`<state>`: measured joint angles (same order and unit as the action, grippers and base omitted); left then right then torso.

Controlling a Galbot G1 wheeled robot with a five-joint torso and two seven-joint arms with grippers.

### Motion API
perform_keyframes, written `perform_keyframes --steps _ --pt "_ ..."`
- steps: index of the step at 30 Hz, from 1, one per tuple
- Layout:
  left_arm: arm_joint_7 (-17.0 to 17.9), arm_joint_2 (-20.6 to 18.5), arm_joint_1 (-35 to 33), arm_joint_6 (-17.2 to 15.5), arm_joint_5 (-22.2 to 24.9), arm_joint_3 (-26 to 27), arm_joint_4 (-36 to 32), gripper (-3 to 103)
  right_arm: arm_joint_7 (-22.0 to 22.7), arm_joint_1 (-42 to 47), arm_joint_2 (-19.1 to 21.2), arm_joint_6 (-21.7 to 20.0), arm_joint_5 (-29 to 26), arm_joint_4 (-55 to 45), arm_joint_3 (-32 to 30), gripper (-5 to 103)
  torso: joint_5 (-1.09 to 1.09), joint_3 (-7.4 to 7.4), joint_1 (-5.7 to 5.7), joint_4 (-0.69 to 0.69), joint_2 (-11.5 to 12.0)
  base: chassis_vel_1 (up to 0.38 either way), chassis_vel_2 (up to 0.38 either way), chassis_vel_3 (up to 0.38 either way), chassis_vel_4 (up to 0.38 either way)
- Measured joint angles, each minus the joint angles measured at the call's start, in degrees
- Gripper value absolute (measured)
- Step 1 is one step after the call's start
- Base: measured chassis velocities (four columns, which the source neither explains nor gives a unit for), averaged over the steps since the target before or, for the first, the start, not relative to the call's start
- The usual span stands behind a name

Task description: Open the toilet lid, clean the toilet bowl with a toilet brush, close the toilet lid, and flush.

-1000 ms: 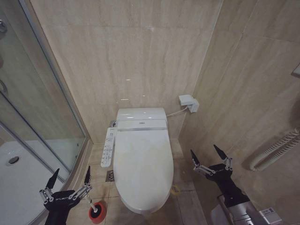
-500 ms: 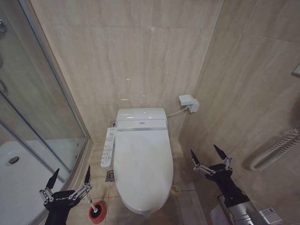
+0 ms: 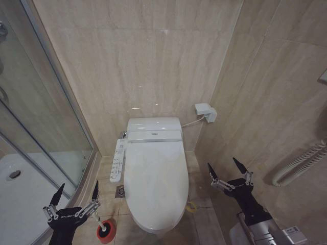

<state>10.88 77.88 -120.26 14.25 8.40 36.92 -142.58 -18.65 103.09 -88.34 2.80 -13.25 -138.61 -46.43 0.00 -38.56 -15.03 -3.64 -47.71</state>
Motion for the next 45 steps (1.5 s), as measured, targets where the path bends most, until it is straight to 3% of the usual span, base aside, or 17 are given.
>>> perform_keyframes --steps 13,16,20,21,24,25,29,30,33,35,36,43,44,45 --pt "0.0 0.0 0.1 -0.1 0.0 0.0 0.0 100 0.0 0.0 0.0 0.0 0.0 0.0 0.0 100 0.00 0.00 0.00 0.00 0.0 0.000 0.000 0.000 0.000" --pt "-0.8 0.0 1.4 -2.1 0.5 0.3 0.7 100 0.0 0.0 0.0 0.0 0.0 0.0 0.0 100 0.01 0.00 0.00 0.01 0.0 0.000 0.000 0.000 0.000" --pt "-3.7 0.0 6.4 -9.6 2.6 1.5 3.3 100 0.0 0.0 0.0 0.0 0.0 0.0 0.0 100 -0.01 0.00 0.00 0.00 0.0 0.000 0.000 0.000 0.000" --pt "-3.7 0.0 6.4 -9.6 2.6 1.5 3.3 100 0.0 0.0 0.0 0.0 0.0 0.0 0.0 100 -0.01 0.00 0.00 0.00 0.0 0.000 0.000 0.000 0.000" --pt "-6.0 0.0 10.2 -15.4 4.2 2.4 5.2 100 0.0 0.0 0.0 0.0 0.0 0.0 0.0 100 0.00 0.00 0.00 0.00 0.0 0.000 0.000 0.000 0.000" --pt "-6.0 0.0 10.2 -15.4 4.2 2.4 5.2 100 0.0 0.0 0.0 0.0 0.0 0.0 0.0 100 0.00 0.00 0.00 0.00 0.0 0.000 0.000 0.000 0.000" --pt "-9.3 0.0 15.6 -23.7 6.5 3.7 8.1 100 0.0 0.0 0.0 0.0 0.0 0.0 0.0 100 -0.01 0.00 0.00 0.00 0.0 0.000 0.000 0.000 0.000" --pt "-9.3 0.0 15.6 -23.7 6.5 3.7 8.1 100 0.0 0.0 0.0 0.0 0.0 0.0 0.0 100 -0.01 0.00 0.00 0.00 0.0 0.000 0.000 0.000 0.000" --pt "-11.8 -0.1 20.0 -30.2 8.3 4.7 10.3 100 0.0 0.0 0.0 0.0 0.0 0.0 0.0 100 -0.01 0.00 0.00 0.00 0.0 0.000 0.000 0.000 0.000" --pt "-12.3 -0.1 20.7 -31.3 8.6 4.9 10.7 100 0.0 0.0 0.0 0.0 0.0 0.0 0.0 100 -0.01 0.00 0.00 -0.01 0.0 0.000 0.000 0.000 0.000" --pt "-12.5 -0.1 21.1 -32.0 8.8 5.0 10.9 87 0.0 0.0 0.0 0.0 0.0 0.0 0.0 100 -0.01 -0.01 0.00 0.00 0.0 0.000 0.000 0.000 0.000" --pt "-12.7 -0.1 21.3 -32.2 8.9 5.0 11.0 87 0.0 0.0 0.0 0.0 0.0 0.0 0.0 100 0.00 0.00 0.00 0.00 0.0 0.000 0.000 0.000 0.000" --pt "-12.7 -0.1 21.4 -32.2 9.0 5.1 11.0 96 0.0 0.0 0.0 0.0 0.0 0.0 0.0 100 0.00 0.00 0.00 0.00 0.0 0.000 0.000 0.000 0.000" --pt "-12.8 -0.1 21.4 -32.2 9.0 5.1 11.0 96 0.0 0.0 0.0 0.0 0.0 0.0 0.0 100 0.00 0.00 0.00 0.00 0.0 0.000 0.000 0.000 0.000"
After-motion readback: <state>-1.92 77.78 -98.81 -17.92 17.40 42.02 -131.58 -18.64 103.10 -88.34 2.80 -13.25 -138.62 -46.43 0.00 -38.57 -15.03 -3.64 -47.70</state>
